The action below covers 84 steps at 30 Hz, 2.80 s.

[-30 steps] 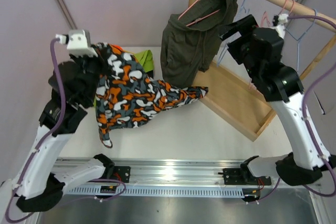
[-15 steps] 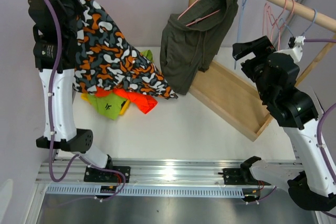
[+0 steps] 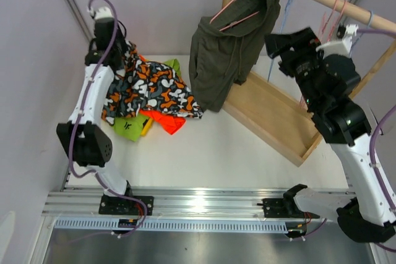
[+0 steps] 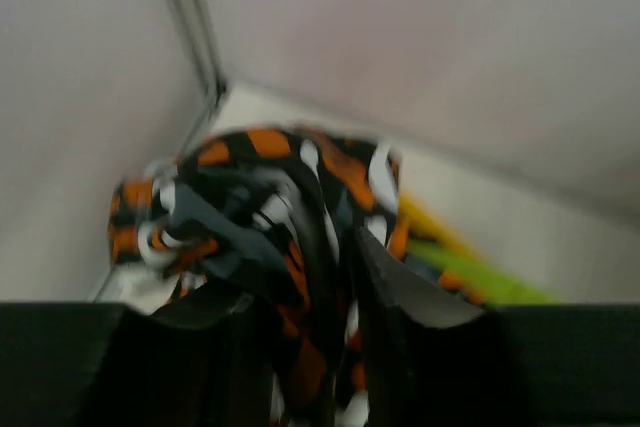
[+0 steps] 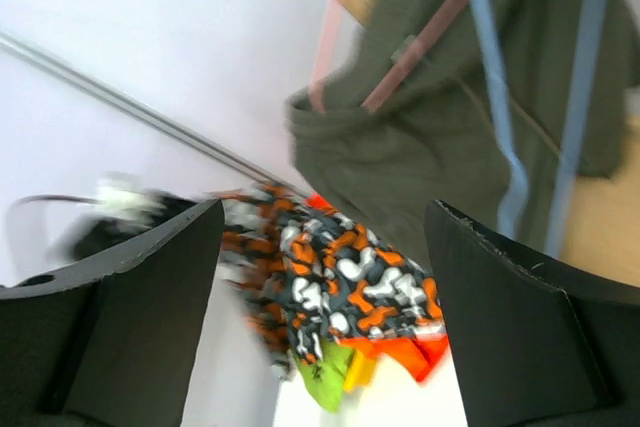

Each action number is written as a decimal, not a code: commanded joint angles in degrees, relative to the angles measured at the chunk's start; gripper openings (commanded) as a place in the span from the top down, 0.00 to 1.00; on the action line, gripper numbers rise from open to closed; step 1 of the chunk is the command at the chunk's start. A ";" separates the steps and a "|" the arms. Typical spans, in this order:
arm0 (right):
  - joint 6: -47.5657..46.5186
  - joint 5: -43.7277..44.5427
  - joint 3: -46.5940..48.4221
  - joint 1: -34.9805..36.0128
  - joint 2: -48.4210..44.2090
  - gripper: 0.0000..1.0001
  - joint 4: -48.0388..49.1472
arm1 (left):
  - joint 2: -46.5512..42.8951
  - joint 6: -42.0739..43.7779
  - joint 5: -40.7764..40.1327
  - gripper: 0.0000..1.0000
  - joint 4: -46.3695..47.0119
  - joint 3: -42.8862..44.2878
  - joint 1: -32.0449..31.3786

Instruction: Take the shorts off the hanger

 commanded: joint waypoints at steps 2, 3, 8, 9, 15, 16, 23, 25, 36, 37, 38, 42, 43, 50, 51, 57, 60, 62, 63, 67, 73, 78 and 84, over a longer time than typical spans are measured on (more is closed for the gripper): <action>-5.59 -7.10 11.54 0.22 6.69 0.12 7.19 | 1.38 -6.36 0.27 0.46 -1.73 -11.35 0.18; -5.69 -7.72 14.78 0.22 7.83 0.12 7.36 | 1.82 -7.06 0.80 0.28 -1.90 -13.28 0.18; -5.69 -9.74 24.38 0.22 17.22 0.11 6.41 | -0.18 -8.22 1.79 0.11 -6.38 -14.53 -1.13; -5.60 -10.01 25.96 0.30 18.73 0.11 6.05 | -2.11 -7.95 1.08 0.03 -5.86 -16.88 -2.70; -5.42 -10.45 38.88 0.22 32.43 0.12 3.68 | -23.73 -8.13 7.46 0.01 -5.06 -24.98 -6.85; -5.42 -10.36 40.98 0.22 34.28 0.12 3.15 | -28.71 -8.21 8.71 0.01 -5.94 -27.69 -7.20; -7.25 -5.10 48.74 1.61 44.32 0.14 2.09 | -50.27 -8.39 16.01 0.01 -3.92 -47.54 -12.81; -9.02 -0.98 46.73 2.41 45.02 0.14 4.19 | -56.25 -8.22 16.88 0.01 -4.45 -53.09 -13.44; -10.26 7.04 47.68 3.38 52.66 0.16 6.58 | -73.67 -8.48 14.70 0.01 -5.77 -65.68 -13.79; -10.43 7.82 48.90 3.64 53.37 0.16 6.58 | -73.93 -8.30 14.52 0.01 -5.60 -65.94 -13.79; -10.69 8.18 49.52 3.82 54.94 0.16 6.58 | -73.76 -8.39 14.69 0.01 -5.42 -66.03 -13.79; -11.40 9.50 50.76 3.99 57.67 0.16 8.77 | -73.14 -8.39 16.01 0.02 -5.95 -65.86 -13.79; -12.01 9.68 50.76 3.99 58.11 0.16 10.43 | -73.15 -8.39 16.01 0.02 -5.95 -65.86 -13.88; -12.72 11.52 54.71 3.99 62.69 0.29 14.92 | -74.11 -8.30 16.10 0.01 -5.86 -66.30 -14.58; -12.81 11.70 54.89 3.99 63.04 0.32 15.53 | -73.94 -8.30 16.10 0.01 -5.95 -66.30 -14.67; -12.81 12.84 54.72 3.91 64.18 0.62 20.10 | -73.76 -8.22 16.28 0.02 -5.86 -66.38 -15.11; -12.72 12.93 54.72 3.91 64.36 0.83 20.72 | -73.50 -8.22 16.37 0.02 -5.86 -66.38 -15.11; -12.72 13.02 54.80 3.91 64.10 0.94 20.90 | -73.32 -8.21 16.37 0.02 -5.86 -66.38 -15.11; -12.72 13.02 54.72 3.82 63.92 0.97 20.99 | -73.24 -8.21 16.37 0.02 -5.95 -66.38 -15.20; -13.24 12.75 53.75 3.91 62.34 1.00 21.16 | -73.15 -8.13 16.28 0.02 -5.95 -66.38 -15.20; -13.25 12.23 46.73 3.99 54.61 1.00 24.15 | -73.23 -7.78 17.59 0.01 -5.86 -65.86 -15.20; -10.70 11.96 41.80 5.05 47.76 1.00 21.27 | -73.58 -6.11 29.89 0.01 -0.51 -66.56 -16.87; -6.59 13.02 28.63 7.86 36.42 1.00 22.23 | -68.06 -8.64 38.16 0.01 10.64 -64.81 -18.62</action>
